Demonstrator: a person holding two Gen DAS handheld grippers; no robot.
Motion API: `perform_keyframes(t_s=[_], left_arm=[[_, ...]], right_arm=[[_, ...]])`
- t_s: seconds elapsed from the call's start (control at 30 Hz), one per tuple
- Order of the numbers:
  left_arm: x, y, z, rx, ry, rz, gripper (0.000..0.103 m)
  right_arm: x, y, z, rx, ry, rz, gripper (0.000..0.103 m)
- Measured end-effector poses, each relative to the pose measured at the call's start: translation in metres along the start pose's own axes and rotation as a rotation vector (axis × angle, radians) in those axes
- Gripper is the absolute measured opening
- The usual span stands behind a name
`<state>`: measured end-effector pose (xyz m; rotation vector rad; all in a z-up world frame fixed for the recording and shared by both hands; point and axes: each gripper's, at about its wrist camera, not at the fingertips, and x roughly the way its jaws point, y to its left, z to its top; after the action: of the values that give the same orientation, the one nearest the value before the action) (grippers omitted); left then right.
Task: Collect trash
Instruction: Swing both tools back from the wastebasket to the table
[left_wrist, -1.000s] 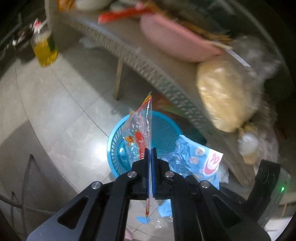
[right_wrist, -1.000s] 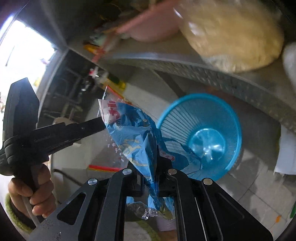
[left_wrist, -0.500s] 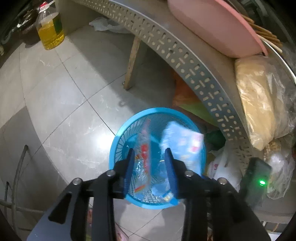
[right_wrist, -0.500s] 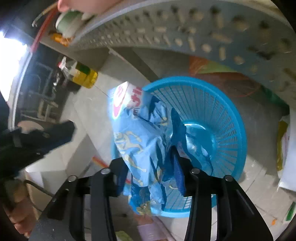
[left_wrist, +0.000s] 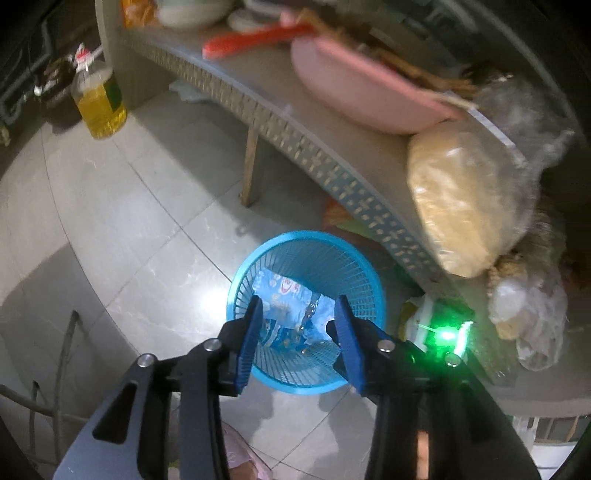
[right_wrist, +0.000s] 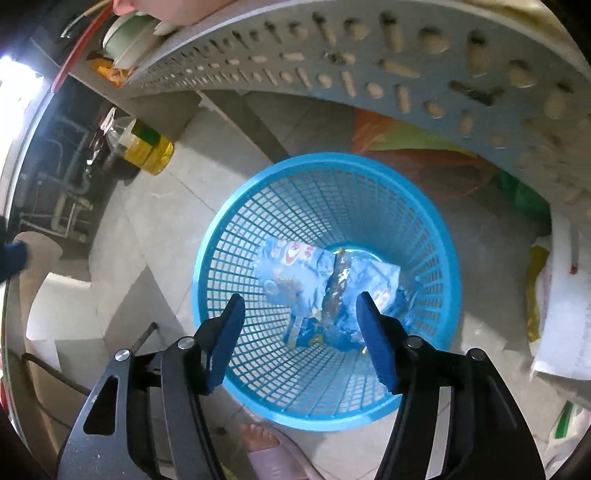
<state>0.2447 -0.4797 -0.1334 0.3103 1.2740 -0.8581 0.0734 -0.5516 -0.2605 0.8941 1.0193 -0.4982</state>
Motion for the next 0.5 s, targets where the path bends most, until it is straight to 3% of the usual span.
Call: perform_keyframes(t_s=[0.2, 0.4, 0.5], left_arm=[[-0.072, -0.012, -0.019, 0.050, -0.090, 0.000, 0.057], [-0.151, -0.012, -0.058, 0.083, -0.178, -0.061, 0.065], [-0.183, -0.001, -0.082, 0.083, -0.211, -0.107, 0.065]], right_arm=[[-0.028, 0.006, -0.019, -0.031, -0.046, -0.018, 0.060], [-0.075, 0.043, -0.043, -0.130, -0.147, -0.010, 0.060], [-0.110, 0.065, -0.062, -0.196, -0.216, 0.013, 0.070]])
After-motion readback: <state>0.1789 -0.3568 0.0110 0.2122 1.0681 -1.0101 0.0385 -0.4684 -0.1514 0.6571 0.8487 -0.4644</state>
